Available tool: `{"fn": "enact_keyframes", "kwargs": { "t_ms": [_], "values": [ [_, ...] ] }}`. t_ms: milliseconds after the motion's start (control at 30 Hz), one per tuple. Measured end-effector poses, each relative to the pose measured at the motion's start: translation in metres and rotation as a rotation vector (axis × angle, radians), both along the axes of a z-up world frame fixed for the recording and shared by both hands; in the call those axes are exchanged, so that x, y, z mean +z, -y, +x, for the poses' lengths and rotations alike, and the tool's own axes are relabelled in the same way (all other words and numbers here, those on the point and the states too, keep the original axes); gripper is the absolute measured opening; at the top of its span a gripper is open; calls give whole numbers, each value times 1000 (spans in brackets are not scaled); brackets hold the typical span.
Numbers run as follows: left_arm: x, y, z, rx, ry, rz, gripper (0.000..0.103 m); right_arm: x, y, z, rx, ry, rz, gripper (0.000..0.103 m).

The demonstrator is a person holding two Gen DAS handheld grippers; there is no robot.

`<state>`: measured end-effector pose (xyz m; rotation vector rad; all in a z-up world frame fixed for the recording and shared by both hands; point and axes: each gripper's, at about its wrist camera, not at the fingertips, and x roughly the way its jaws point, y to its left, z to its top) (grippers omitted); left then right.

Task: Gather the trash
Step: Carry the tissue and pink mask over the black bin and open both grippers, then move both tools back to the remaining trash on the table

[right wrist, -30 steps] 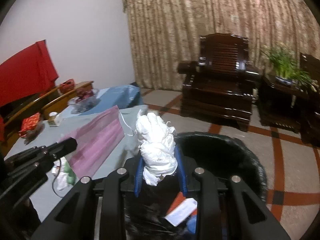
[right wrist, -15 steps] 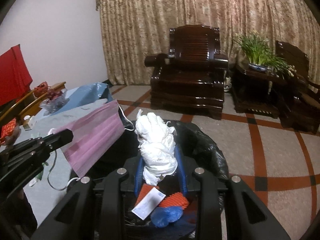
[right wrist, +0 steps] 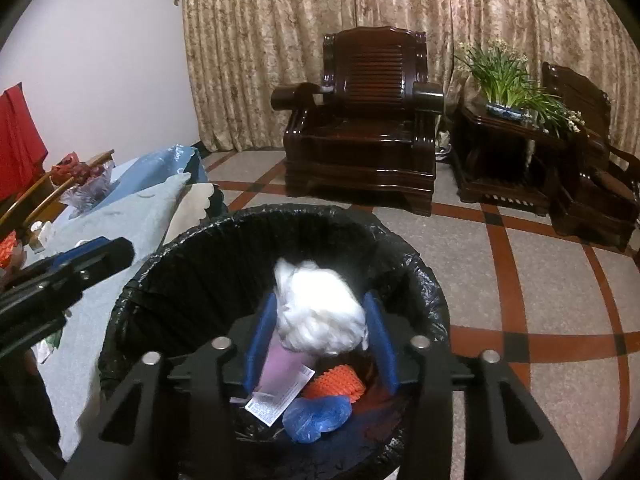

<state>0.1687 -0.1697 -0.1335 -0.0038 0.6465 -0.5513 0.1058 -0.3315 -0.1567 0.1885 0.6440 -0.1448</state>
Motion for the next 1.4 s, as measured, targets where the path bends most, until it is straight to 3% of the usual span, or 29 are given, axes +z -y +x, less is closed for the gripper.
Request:
{"fn": "enact_keyframes", "kwargs": {
  "t_ms": [100,167,267,533,833,1133,1400],
  "values": [
    [4,-14,-1,33,12,-4,76,3,-4,0,2,12,-6,88],
    [7,-27,-2,65,22,-8,84,6,-9,1,19,18,-14,93],
    [12,-51,-4,111,37,-6,89,8,-16,3,42,18,-17,95],
    [26,-127,-18,274,82,37,91,16,-54,11,127,45,13,97],
    [36,-222,-36,468,135,115,91,38,-139,32,310,113,44,97],
    [31,-300,-45,622,126,151,91,42,-229,52,478,148,53,97],
    [11,-336,-34,688,89,164,91,23,-277,70,542,128,54,96]
  ]
}}
